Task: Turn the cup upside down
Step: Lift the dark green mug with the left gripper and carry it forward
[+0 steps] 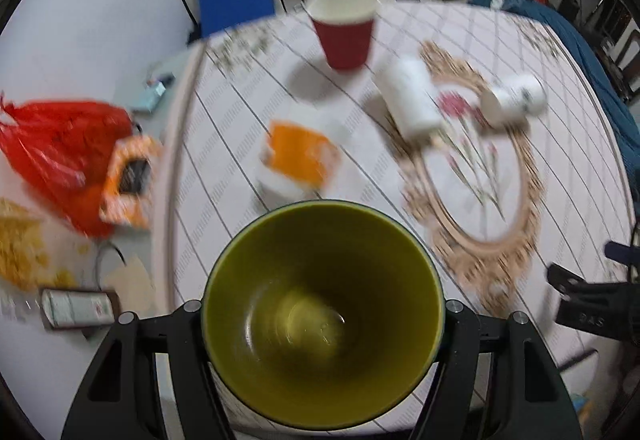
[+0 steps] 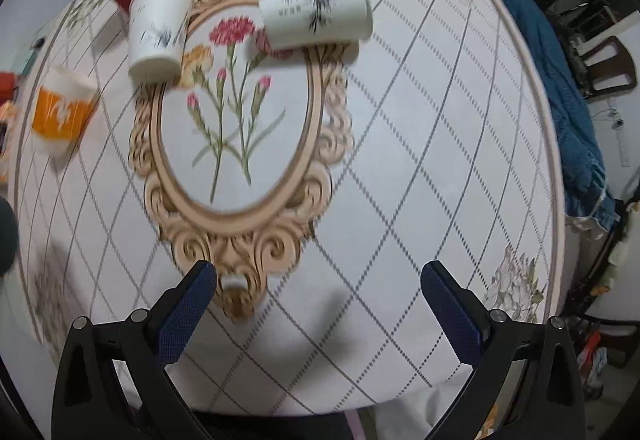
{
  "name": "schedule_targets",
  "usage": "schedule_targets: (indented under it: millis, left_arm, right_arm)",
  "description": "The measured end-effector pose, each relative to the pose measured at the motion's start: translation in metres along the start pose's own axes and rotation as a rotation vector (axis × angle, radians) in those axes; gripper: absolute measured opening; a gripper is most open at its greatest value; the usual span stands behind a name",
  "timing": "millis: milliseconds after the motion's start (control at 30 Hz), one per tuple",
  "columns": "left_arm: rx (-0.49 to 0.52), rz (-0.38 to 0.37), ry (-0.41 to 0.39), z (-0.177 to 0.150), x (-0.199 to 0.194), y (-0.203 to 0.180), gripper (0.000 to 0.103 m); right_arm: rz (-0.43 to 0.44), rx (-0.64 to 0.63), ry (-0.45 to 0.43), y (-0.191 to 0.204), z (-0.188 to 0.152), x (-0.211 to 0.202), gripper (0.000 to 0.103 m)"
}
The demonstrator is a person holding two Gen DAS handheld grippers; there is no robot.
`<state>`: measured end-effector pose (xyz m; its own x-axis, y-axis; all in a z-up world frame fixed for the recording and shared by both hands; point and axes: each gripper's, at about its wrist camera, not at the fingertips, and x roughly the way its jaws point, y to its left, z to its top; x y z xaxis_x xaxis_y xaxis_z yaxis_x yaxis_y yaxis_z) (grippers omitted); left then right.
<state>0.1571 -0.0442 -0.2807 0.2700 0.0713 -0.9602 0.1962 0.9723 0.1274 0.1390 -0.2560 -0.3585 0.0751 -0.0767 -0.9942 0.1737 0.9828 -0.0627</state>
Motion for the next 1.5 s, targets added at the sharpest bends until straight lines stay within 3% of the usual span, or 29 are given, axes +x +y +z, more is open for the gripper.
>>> schedule_targets:
  millis: [267, 467, 633, 1100, 1500]
  left_arm:
    - [-0.015, -0.077, 0.220, -0.036, 0.027, -0.046, 0.066]
    - [-0.008, -0.117, 0.336, -0.031, 0.053, -0.059, 0.067]
    - [-0.018, -0.147, 0.413, -0.018, 0.081, -0.065, 0.067]
    - [-0.052, -0.120, 0.455, 0.024, 0.126, -0.084, 0.067]
    - [-0.086, -0.102, 0.509, 0.034, 0.164, -0.088, 0.067]
  right_arm:
    - [0.085, -0.066, 0.102, -0.018, -0.031, 0.021, 0.103]
    - [0.141, -0.047, 0.202, -0.033, -0.042, 0.035, 0.103]
    - [0.132, -0.013, 0.232, -0.048, -0.045, 0.043, 0.103]
    - [0.120, 0.068, 0.222, -0.081, -0.035, 0.031, 0.103]
    - [0.116, 0.087, 0.211, -0.103, -0.018, 0.031, 0.103]
